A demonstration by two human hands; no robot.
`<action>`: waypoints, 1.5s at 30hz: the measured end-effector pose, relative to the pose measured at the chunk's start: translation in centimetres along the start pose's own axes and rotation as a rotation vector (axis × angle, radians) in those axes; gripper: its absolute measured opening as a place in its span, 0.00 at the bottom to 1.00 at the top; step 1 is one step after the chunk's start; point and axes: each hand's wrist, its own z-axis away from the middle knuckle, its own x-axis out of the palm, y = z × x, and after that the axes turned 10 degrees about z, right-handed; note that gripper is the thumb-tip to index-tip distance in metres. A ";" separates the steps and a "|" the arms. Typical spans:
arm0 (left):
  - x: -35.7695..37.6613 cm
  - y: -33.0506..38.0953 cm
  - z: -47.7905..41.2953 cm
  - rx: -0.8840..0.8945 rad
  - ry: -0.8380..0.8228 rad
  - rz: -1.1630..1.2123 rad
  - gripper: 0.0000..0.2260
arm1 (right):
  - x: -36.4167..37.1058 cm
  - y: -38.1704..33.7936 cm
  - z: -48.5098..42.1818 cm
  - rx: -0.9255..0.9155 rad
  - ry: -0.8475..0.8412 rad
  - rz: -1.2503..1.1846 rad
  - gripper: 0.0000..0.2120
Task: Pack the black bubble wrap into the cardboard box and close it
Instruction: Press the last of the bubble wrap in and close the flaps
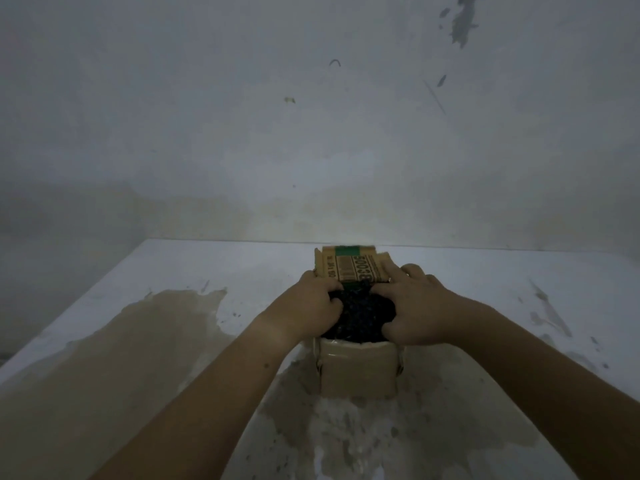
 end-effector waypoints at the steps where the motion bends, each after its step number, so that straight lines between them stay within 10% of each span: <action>1: 0.1 -0.1 0.0 -0.001 -0.008 0.012 0.19 | 0.1 0.0 0.0 0.001 -0.011 -0.005 0.34; 7: -0.1 -0.1 0.6 0.023 0.027 0.089 0.16 | 0.9 -0.7 1.6 -0.029 0.357 -0.092 0.30; 17: -0.1 -0.1 0.6 0.055 0.049 0.077 0.14 | -0.1 -0.7 -0.9 0.007 -0.078 0.001 0.38; 25: 0.2 -0.2 0.9 0.083 0.078 0.125 0.16 | 0.3 -0.8 2.7 0.112 0.448 0.046 0.27; 36: -1.9 0.5 2.2 0.045 -0.028 0.175 0.16 | -1.1 0.0 1.6 0.141 0.025 -0.126 0.25; 42: -2.7 0.4 2.7 0.090 0.127 0.083 0.03 | -0.2 0.6 1.8 0.078 0.447 -0.282 0.04; 45: -2.3 1.1 2.2 0.117 0.073 -0.181 0.09 | -0.4 0.1 1.8 0.068 0.333 -0.079 0.06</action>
